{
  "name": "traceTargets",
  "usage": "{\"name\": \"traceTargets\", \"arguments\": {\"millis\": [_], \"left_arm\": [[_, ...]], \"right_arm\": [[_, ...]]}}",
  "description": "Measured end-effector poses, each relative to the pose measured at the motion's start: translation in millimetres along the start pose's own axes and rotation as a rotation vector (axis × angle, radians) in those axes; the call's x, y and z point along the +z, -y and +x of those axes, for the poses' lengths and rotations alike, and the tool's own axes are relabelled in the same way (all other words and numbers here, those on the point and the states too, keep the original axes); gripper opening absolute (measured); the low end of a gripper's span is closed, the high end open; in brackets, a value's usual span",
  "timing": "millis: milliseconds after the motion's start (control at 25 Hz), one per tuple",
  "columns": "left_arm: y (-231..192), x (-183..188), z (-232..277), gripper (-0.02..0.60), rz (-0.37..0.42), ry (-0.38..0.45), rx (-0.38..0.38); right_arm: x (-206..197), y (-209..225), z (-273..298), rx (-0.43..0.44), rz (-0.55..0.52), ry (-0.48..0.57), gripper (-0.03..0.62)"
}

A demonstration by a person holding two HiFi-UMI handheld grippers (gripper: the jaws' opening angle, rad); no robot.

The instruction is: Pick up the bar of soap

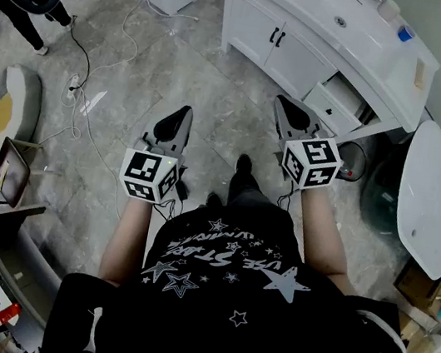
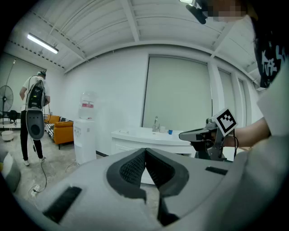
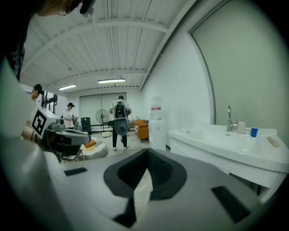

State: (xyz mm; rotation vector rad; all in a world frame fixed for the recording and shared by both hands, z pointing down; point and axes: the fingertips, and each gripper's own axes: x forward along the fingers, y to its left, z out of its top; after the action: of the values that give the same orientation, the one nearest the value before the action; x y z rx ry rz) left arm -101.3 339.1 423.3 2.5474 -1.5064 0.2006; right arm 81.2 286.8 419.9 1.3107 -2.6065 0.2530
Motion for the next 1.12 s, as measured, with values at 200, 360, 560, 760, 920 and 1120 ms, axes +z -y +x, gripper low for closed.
{"name": "traceTargets", "arguments": {"millis": [200,360,560,760,920,1120], "left_arm": [[4.2,4.1,-0.1,0.011,0.01,0.001,-0.009],[3.2,5.5,-3.5,0.011,0.01,0.009,0.005],[3.0,0.6,-13.5,0.011,0.005,0.005,0.02],[-0.9,-4.9,-24.3,0.011,-0.004,-0.003,0.032],[-5.4,-5.8,-22.2,0.011,-0.007,-0.006,0.036],[-18.0,-4.5,-9.0,0.011,-0.012,-0.008,0.05]], "right_arm": [[7.4,-3.2,0.2,0.011,-0.017,0.005,0.006],[9.8,-8.2,1.4,0.028,-0.031,0.003,0.006],[3.2,-18.2,0.3,0.049,-0.03,-0.011,0.006],[-0.7,-23.1,-1.5,0.039,-0.006,-0.014,0.006],[-0.1,-18.9,1.2,0.032,0.019,-0.012,0.006],[4.3,-8.2,16.4,0.037,0.019,0.003,0.008]]}}
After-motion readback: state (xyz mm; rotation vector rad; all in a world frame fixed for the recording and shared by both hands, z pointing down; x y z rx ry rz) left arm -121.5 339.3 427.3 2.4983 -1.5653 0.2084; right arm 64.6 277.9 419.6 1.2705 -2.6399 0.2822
